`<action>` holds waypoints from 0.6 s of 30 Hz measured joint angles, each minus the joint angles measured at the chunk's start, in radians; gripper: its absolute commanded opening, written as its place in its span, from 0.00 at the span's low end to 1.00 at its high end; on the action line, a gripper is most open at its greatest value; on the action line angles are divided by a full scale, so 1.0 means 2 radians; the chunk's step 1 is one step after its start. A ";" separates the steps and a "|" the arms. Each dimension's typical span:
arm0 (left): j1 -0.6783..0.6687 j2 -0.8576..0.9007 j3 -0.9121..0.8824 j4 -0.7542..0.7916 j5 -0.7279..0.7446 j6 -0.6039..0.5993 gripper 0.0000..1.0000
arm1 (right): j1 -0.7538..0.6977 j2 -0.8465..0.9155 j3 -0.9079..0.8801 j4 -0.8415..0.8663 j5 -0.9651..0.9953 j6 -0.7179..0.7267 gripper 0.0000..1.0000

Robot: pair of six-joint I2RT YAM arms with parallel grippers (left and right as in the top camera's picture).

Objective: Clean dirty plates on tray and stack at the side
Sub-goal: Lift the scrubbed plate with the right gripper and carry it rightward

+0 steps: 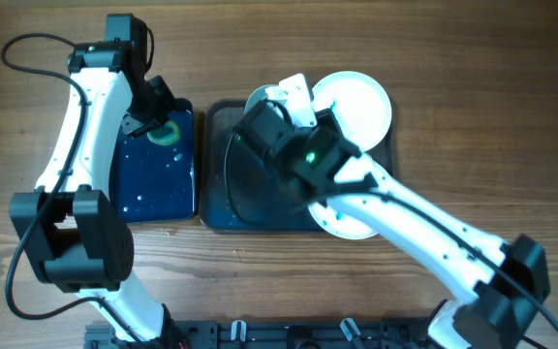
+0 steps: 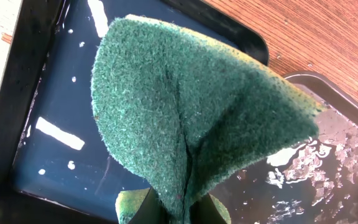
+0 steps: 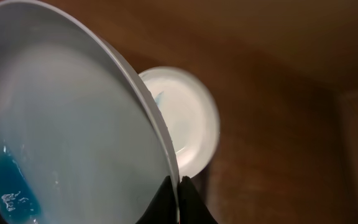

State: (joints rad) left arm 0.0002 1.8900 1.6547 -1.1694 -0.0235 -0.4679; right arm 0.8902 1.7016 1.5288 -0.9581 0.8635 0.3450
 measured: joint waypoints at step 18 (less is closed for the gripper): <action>0.000 0.000 0.000 0.008 0.000 0.000 0.04 | 0.143 -0.009 0.000 0.070 0.306 -0.129 0.04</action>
State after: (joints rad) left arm 0.0002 1.8900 1.6547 -1.1542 -0.0235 -0.4675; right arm 1.1755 1.6833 1.5284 -0.8177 1.4754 0.0879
